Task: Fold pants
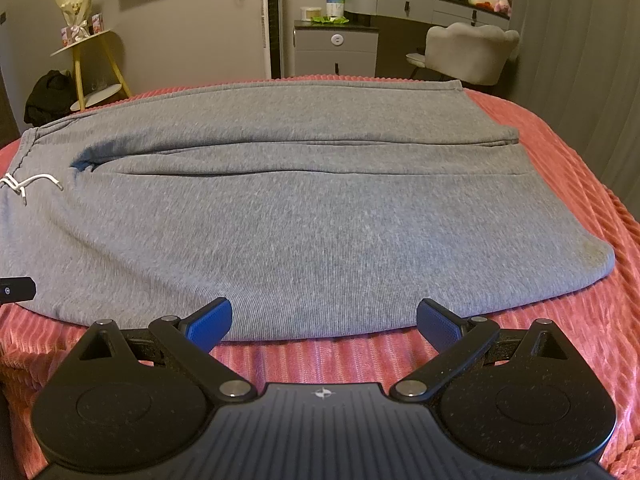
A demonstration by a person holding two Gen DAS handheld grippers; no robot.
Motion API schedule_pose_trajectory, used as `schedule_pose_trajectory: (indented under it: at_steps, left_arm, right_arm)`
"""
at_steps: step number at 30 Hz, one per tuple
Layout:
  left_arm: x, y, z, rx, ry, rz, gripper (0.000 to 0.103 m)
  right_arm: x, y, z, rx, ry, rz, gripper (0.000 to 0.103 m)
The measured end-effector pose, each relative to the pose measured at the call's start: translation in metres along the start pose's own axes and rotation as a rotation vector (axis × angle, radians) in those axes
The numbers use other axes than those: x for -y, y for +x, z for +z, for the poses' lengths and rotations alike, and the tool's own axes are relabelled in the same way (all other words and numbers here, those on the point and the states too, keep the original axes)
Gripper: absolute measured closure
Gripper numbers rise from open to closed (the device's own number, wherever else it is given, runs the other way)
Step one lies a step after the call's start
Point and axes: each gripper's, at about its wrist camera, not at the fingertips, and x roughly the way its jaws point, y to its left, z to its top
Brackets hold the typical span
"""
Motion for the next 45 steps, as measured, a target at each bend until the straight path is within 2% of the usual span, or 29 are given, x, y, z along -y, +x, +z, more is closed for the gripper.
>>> schedule_pose_trajectory:
  at_steps: [45]
  left_arm:
    - [-0.0028, 0.0017, 0.0028, -0.018, -0.023, -0.008, 0.0]
  right_arm:
    - [0.0, 0.0015, 0.0023, -0.008, 0.018, 0.003, 0.004]
